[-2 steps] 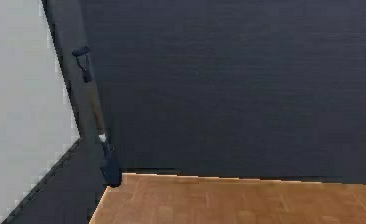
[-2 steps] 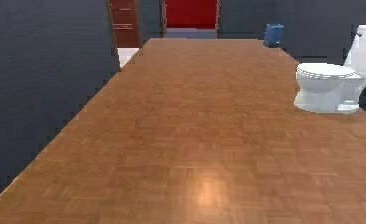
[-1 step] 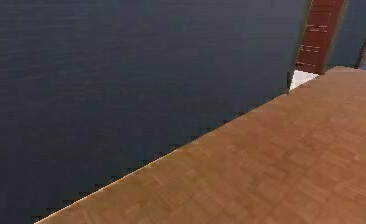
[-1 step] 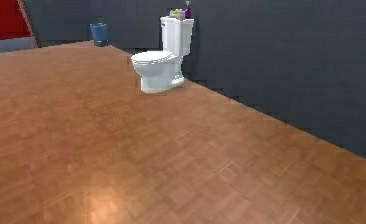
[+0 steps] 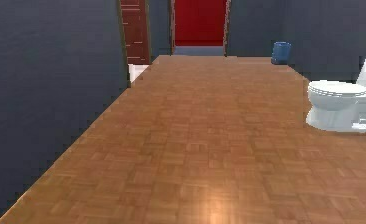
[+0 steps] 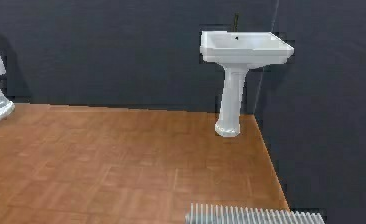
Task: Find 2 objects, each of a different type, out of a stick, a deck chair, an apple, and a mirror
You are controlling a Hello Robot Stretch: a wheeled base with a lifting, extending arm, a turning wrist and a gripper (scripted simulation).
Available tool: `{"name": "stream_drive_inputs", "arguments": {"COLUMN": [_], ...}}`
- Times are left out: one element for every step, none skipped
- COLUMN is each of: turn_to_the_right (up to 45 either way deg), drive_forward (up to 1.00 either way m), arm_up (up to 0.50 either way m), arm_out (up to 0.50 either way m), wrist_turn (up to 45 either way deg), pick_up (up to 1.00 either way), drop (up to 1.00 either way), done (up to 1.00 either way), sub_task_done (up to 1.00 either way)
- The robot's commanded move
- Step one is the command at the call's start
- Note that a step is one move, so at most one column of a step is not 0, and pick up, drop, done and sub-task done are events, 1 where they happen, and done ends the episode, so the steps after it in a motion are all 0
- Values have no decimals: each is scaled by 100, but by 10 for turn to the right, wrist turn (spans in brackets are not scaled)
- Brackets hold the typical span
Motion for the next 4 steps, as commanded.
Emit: {"name": "stream_drive_inputs", "arguments": {"turn_to_the_right": [0,0,30,0], "drive_forward": [100,100,0,100], "arm_up": [0,0,0,0], "arm_out": [0,0,0,0], "wrist_turn": [0,0,0,0], "pick_up": [0,0,0,0], "drop": [0,0,0,0], "done": [0,0,0,0], "sub_task_done": [0,0,0,0]}}
